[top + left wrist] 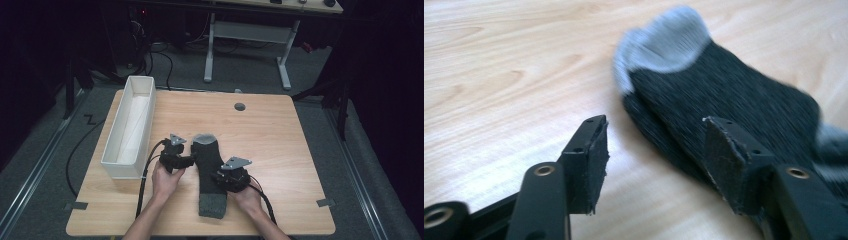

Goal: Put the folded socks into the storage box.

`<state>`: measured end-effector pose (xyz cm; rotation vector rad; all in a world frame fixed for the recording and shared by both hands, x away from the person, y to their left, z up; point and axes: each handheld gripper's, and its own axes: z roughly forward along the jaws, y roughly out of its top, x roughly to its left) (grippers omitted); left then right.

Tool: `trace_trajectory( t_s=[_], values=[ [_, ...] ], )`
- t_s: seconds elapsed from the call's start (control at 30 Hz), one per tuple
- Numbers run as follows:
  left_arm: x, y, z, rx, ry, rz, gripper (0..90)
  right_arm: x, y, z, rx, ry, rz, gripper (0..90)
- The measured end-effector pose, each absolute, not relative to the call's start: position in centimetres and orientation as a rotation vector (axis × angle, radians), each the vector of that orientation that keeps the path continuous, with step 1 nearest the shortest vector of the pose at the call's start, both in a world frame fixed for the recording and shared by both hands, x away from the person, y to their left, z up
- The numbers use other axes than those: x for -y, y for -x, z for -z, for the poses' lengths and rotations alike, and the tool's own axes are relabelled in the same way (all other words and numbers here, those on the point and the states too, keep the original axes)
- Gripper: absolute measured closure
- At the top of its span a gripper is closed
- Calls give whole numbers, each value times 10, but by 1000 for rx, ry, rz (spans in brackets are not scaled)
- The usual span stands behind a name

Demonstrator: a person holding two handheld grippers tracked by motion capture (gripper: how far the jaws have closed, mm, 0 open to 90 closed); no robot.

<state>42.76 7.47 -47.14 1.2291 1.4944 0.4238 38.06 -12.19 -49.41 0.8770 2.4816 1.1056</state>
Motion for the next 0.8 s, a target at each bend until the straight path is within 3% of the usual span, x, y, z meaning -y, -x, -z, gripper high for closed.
trace_trajectory(
  t_s=[0.2,0.43,0.5,0.53,0.8],
  values=[
    [-74,-446,467,-1514,-1211,-448,500,123,-380,494,-2490,-863,-1106,597],
    [-65,-456,468,-1505,-1244,-468,482,122,-379,494,-2487,-849,-1094,599],
    [-62,-458,468,-1492,-1259,-448,537,123,-379,494,-2489,-848,-1096,599],
    [-59,-460,469,-1491,-1281,-437,605,123,-380,495,-2491,-852,-1097,599],
    [-50,-469,475,-1522,-1311,-413,685,122,-379,495,-2489,-839,-1085,600]
  ],
)
